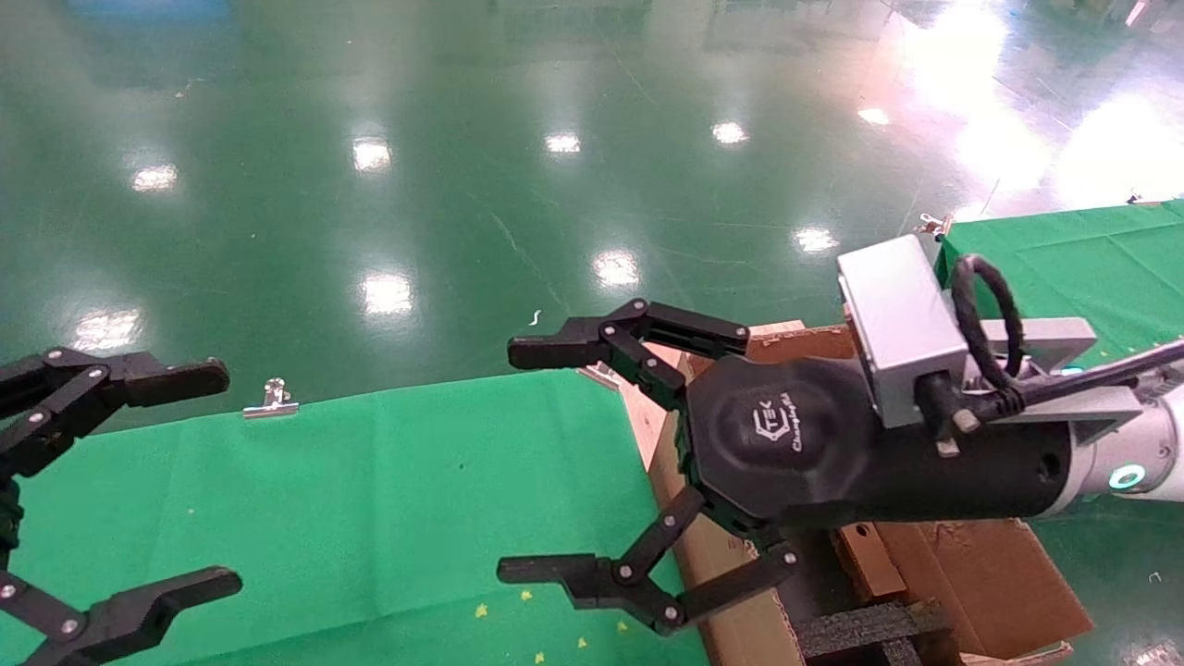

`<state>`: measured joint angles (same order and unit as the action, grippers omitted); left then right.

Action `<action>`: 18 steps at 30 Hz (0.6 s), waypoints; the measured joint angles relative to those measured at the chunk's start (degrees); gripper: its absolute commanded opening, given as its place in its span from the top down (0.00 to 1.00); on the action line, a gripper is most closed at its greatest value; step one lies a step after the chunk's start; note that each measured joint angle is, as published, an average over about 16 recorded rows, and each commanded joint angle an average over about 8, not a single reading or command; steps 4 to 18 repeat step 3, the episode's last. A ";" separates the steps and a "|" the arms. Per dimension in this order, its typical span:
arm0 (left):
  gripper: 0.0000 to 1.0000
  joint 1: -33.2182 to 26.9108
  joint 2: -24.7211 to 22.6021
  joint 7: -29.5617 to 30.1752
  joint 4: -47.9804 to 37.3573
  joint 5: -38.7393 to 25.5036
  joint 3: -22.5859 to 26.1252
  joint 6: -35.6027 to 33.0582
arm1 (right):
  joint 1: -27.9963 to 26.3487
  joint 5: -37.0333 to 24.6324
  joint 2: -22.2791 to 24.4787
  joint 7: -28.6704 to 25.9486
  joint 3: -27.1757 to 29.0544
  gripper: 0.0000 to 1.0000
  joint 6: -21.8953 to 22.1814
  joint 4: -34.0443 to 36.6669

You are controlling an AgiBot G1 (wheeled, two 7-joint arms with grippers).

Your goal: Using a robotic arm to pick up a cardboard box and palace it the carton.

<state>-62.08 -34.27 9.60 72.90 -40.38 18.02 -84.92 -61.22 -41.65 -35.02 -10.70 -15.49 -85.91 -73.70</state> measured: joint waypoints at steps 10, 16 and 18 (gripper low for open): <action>0.00 0.00 0.00 0.00 0.00 0.00 0.00 0.00 | 0.93 0.47 -0.03 0.89 1.36 0.13 -0.70 -0.31; 0.00 0.00 0.00 0.00 0.00 0.00 0.00 0.00 | 0.93 0.47 -0.03 0.89 1.36 0.13 -0.70 -0.31; 0.00 0.00 0.00 0.00 0.00 0.00 0.00 0.00 | 0.93 0.47 -0.03 0.89 1.36 0.13 -0.70 -0.31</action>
